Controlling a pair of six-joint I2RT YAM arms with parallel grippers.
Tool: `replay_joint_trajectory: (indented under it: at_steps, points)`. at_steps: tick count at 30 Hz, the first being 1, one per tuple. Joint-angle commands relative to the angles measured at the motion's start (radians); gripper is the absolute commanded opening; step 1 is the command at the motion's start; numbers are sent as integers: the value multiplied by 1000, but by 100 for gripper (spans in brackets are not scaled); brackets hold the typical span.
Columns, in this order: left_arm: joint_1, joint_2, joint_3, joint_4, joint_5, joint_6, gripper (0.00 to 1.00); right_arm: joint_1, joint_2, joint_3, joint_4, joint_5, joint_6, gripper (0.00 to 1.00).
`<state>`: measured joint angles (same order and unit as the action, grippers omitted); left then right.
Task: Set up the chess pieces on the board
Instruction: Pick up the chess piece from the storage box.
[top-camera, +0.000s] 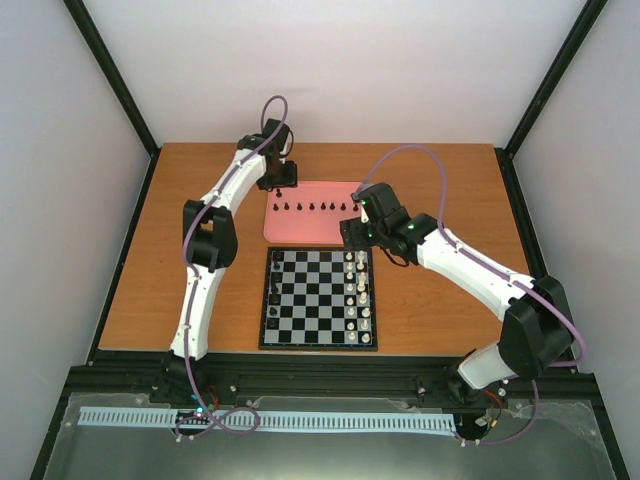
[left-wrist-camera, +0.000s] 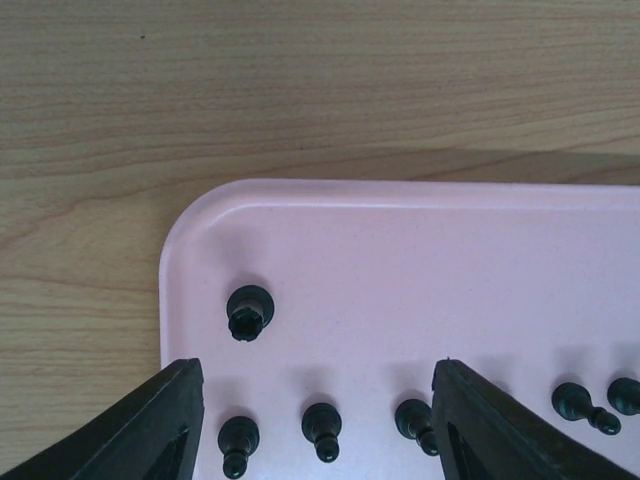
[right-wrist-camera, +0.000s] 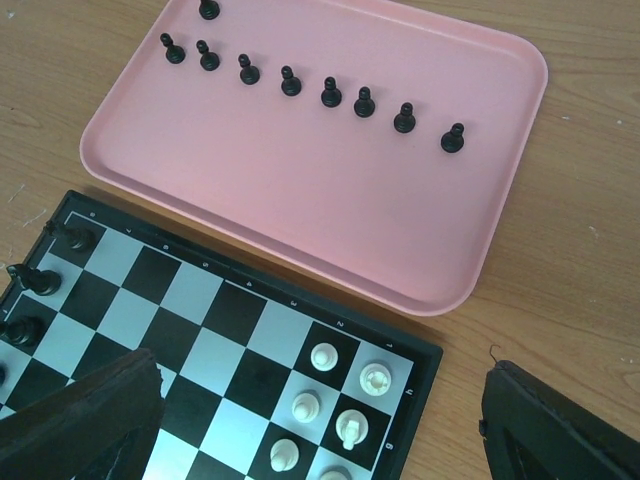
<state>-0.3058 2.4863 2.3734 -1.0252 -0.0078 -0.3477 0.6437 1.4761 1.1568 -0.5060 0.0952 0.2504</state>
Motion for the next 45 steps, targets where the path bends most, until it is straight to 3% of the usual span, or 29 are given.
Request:
replay_joint_trajectory:
  at_steps: [1, 6, 19, 26, 31, 39, 45]
  points:
    - [4, 18, -9, -27, -15, -18, 64, -9, 15, -9, -13, 0, 17, 100]
    - [4, 32, -5, -18, -22, -21, 58, -9, 18, -7, -23, 4, 21, 100]
    - [11, 67, 3, -11, -34, -31, 55, -10, 21, -8, -43, 15, 39, 99]
    - [24, 87, 26, 6, -61, -32, 48, -9, 38, 2, -55, 8, 48, 99]
    - [37, 107, 46, 16, -56, -44, 38, -9, 41, 6, -64, 10, 51, 99]
    - [39, 128, 60, 72, -6, -72, 36, -9, 56, 20, -79, 23, 49, 99]
    - [39, 145, 86, 79, 14, -79, 17, -9, 73, 37, -84, 29, 46, 99]
